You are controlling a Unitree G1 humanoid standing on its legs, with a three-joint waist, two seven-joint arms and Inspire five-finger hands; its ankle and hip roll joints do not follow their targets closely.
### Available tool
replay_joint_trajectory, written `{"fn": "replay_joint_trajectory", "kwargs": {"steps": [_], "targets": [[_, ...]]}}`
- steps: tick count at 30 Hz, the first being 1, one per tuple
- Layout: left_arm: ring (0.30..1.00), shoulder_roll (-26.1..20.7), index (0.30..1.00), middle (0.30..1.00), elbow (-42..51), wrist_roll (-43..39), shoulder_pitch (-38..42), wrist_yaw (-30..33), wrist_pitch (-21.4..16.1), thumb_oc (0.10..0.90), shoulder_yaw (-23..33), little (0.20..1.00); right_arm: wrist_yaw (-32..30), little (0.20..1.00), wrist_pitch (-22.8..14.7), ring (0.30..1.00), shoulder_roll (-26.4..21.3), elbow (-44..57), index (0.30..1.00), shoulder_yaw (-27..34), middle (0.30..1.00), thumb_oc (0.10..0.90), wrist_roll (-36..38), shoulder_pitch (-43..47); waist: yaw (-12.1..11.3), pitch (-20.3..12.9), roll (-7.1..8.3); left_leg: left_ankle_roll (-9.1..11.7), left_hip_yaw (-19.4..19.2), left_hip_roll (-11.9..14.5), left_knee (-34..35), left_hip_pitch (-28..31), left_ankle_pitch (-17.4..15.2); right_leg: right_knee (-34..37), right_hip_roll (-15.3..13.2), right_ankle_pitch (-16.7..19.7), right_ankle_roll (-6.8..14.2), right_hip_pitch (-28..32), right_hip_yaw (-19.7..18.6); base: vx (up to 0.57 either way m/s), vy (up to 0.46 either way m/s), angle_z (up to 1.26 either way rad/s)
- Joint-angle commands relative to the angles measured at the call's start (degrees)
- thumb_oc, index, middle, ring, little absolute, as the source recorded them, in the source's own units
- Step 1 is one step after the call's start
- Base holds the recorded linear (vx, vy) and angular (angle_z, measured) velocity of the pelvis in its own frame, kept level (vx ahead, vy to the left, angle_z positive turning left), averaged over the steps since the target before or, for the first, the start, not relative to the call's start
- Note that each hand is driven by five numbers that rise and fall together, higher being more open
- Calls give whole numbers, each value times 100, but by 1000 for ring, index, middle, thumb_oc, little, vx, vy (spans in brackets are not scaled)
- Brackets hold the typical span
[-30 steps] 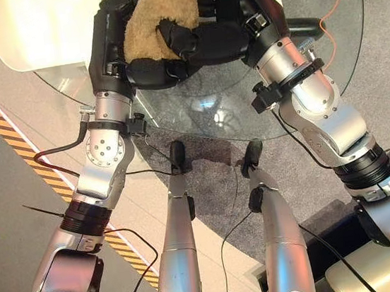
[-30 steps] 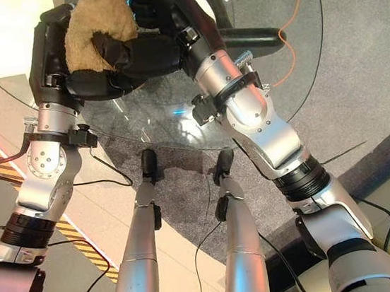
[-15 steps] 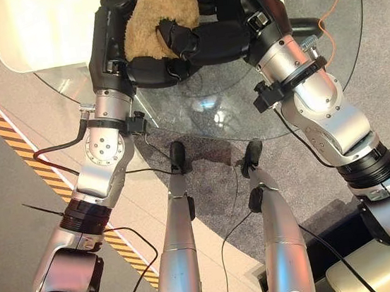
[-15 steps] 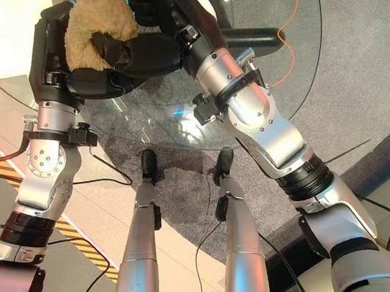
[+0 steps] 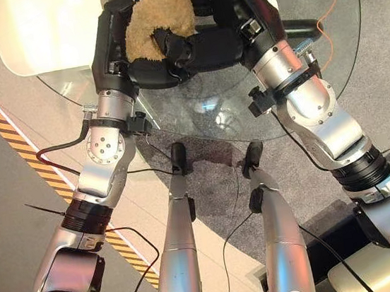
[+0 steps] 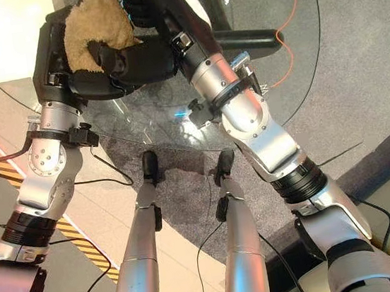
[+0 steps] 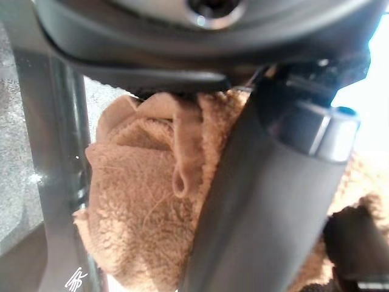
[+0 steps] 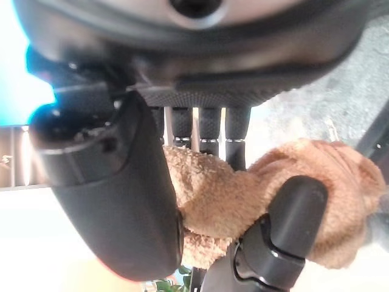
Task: Wipe the table with a cloth and put it in the basket.
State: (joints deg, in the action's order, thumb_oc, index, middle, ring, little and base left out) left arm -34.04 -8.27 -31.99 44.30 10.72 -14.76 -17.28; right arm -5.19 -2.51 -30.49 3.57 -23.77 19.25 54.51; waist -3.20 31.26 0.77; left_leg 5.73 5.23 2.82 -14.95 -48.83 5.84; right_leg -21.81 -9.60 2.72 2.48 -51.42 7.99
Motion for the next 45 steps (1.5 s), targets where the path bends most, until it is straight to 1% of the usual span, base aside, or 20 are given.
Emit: {"fn": "replay_joint_trajectory", "kwargs": {"steps": [1, 3, 5, 11, 26, 31, 36, 45], "targets": [[300, 422, 300, 300, 603, -249, 527, -350, -193, 100, -113, 200, 256, 200, -1499, 300, 764, 1312, 300, -131, 300, 100, -113, 850, -102, -147, -121, -491, -366, -343, -10, 168, 54, 418, 158, 113, 113, 527, 63, 0, 0, 0], [300, 502, 300, 300, 597, -528, 497, -484, -106, 100, -121, 200, 257, 200, -1549, 300, 838, 1250, 300, -176, 300, 100, -219, 801, -106, -147, -137, -489, -374, -341, -3, 168, 58, 424, 153, 118, 117, 524, 65, 0, 0, 0], [300, 562, 300, 300, 589, -639, 478, -550, -55, 100, -141, 200, 241, 200, -1572, 300, 874, 1219, 300, -216, 300, 100, -271, 787, -104, -147, -141, -485, -382, -337, 2, 176, 58, 429, 149, 122, 123, 529, 67, 0, 0, 0], [300, 742, 300, 300, 573, -1276, 397, -841, 21, 100, -177, 200, 230, 200, -1673, 300, 896, 1178, 300, -293, 300, 100, -334, 723, -79, -147, -153, -487, -410, -336, 35, 191, 72, 453, 156, 136, 130, 530, 56, 0, 0, 0], [300, 1045, 300, 300, 653, -2456, 236, -1395, 207, 100, -171, 200, 323, 200, -1840, 300, 847, 1134, 300, -303, 300, 100, -255, 633, -11, -147, -166, -482, -461, -327, 58, 212, 73, 487, 157, 142, 138, 535, 21, 0, 0, 0], [300, 1070, 300, 300, 642, -2604, 212, -1463, 203, 100, -171, 200, 336, 200, -1877, 300, 852, 1111, 300, -314, 300, 100, -260, 611, -2, -147, -171, -478, -472, -318, 61, 224, 66, 487, 151, 141, 140, 540, 20, 0, 0, 0], [300, 1107, 300, 300, 635, -2827, 221, -1556, 276, 100, -155, 200, 316, 200, -1887, 300, 860, 1090, 300, -335, 300, 100, -252, 616, 2, -147, -172, -476, -475, -316, 57, 231, 62, 479, 149, 135, 138, 546, 20, 1, 0, -1], [300, 1181, 300, 300, 608, -2946, 198, -1656, 295, 100, -146, 200, 342, 200, -1948, 300, 880, 1038, 300, -322, 300, 100, -232, 529, 14, -147, -177, -478, -479, -315, 2, 197, 36, 443, 138, 106, 133, 522, 15, 8, -2, 0]]}}
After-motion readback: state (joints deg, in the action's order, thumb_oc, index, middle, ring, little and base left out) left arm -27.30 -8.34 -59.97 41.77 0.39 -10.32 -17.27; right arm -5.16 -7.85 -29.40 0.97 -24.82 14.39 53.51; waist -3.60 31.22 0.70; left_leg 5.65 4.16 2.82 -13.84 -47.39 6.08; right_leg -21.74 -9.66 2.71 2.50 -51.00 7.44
